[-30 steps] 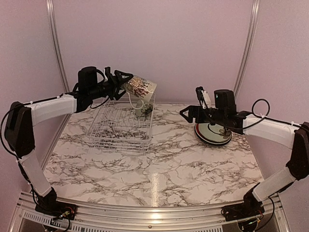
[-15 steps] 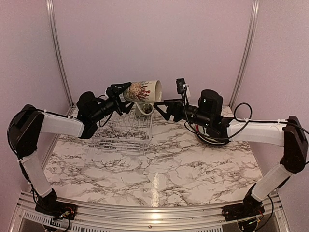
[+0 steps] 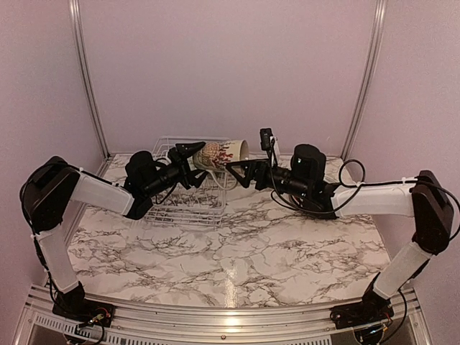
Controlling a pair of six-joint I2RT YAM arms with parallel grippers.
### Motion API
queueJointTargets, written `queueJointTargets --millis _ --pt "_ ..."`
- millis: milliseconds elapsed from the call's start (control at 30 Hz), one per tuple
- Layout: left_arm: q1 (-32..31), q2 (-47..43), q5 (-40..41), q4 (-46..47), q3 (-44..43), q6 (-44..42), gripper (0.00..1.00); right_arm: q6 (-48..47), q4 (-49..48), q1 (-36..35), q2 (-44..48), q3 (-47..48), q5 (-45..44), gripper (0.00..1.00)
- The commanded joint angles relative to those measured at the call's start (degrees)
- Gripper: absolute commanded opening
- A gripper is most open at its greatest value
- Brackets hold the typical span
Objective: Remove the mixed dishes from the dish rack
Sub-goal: Pass from the left arm to the right
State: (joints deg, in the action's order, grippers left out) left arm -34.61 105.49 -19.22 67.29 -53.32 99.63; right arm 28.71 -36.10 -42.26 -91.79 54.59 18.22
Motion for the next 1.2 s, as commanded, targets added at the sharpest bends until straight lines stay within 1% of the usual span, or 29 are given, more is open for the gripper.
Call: queueJointTargets --millis 0,67,133,200,300,433,500,700,833,1000,1033,1067,1133,1167 --pt "1.7 -4.0 1.1 30.2 1.3 -1.3 0.0 -3.0 8.8 -0.6 7.8 -2.6 -6.7 0.96" --pt "2.2 -4.1 1.7 30.6 1.8 -0.6 0.0 -3.6 9.7 -0.5 10.4 -5.3 -8.1 0.98" --pt "2.2 -2.7 1.2 32.0 0.4 1.0 0.0 -2.7 9.1 -0.5 10.9 -6.6 -7.7 0.98" --pt "1.7 -1.5 0.5 32.8 -1.2 2.0 0.0 -1.3 7.9 -0.6 9.3 -6.3 -4.9 0.97" --pt "1.0 -1.9 0.5 32.6 -1.8 1.0 0.0 0.8 5.0 -0.7 6.4 -5.4 -0.8 0.93" --pt "0.8 -2.7 1.1 31.8 -1.4 0.2 0.0 1.8 1.5 -0.7 3.9 -5.5 -0.3 0.92" --pt "0.5 -2.5 1.5 32.2 -1.3 0.3 0.0 2.6 -0.5 -0.8 2.4 -5.1 0.2 0.89" --pt "-1.9 -1.3 2.9 33.1 -1.4 -0.6 0.0 6.3 -6.2 -0.8 -1.7 -3.1 2.1 0.75" --pt "-3.0 -1.1 3.2 33.1 -1.0 -1.8 0.0 9.4 -10.0 -0.7 -3.3 -3.6 1.3 0.58" --pt "-4.3 0.3 2.7 33.5 -0.7 -2.7 0.0 12.3 -12.7 -0.7 -3.6 -4.1 -1.3 0.49" --pt "-4.6 0.6 2.7 33.5 -0.8 -2.8 0.0 12.6 -13.2 -0.7 -3.7 -4.1 -1.7 0.45" --pt "-4.9 0.8 2.6 33.6 -0.8 -3.0 0.0 13.1 -13.6 -0.7 -3.8 -4.2 -2.1 0.38" --pt "-5.2 1.1 2.6 33.6 -0.5 -3.1 0.0 14.0 -14.2 -0.6 -3.9 -4.5 -3.0 0.28" --pt "-5.3 1.1 2.7 33.6 -0.2 -3.1 0.0 14.5 -14.7 -0.5 -4.0 -4.7 -3.2 0.22"
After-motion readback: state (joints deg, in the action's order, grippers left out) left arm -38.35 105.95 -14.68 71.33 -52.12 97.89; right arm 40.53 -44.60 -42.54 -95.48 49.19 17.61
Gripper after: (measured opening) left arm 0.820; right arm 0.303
